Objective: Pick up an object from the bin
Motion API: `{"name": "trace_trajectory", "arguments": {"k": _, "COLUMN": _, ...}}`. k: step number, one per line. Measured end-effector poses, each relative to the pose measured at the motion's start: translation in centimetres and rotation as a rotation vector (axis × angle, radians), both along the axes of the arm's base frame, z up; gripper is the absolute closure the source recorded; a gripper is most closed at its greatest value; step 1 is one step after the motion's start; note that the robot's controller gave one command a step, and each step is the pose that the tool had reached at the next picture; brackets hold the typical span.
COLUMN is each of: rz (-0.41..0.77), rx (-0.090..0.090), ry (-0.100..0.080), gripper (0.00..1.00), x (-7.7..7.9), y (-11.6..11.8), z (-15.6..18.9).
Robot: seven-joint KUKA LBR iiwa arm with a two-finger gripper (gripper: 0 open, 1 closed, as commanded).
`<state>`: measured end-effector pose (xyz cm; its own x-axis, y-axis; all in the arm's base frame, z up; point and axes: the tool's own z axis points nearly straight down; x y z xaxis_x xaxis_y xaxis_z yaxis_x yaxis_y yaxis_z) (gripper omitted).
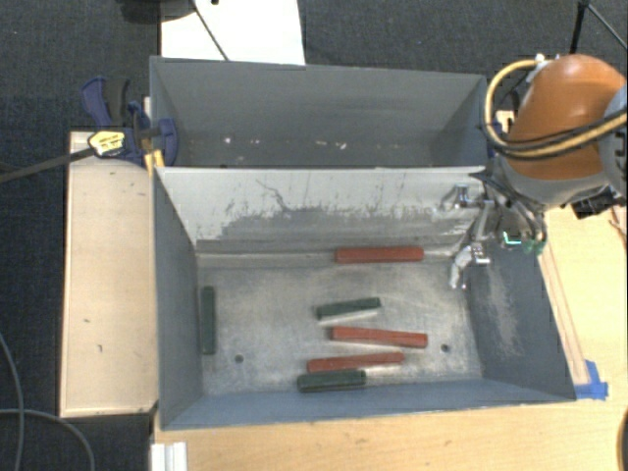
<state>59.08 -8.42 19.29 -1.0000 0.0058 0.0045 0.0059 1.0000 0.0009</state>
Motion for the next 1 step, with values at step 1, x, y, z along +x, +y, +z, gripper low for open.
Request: {"name": "trace_trajectory", "arguments": {"k": 1, "rz": 0.002, "rx": -0.001, "ry": -0.008, "gripper": 0.00, "x": 0.17, "y": 0.02, "z": 0.48}}
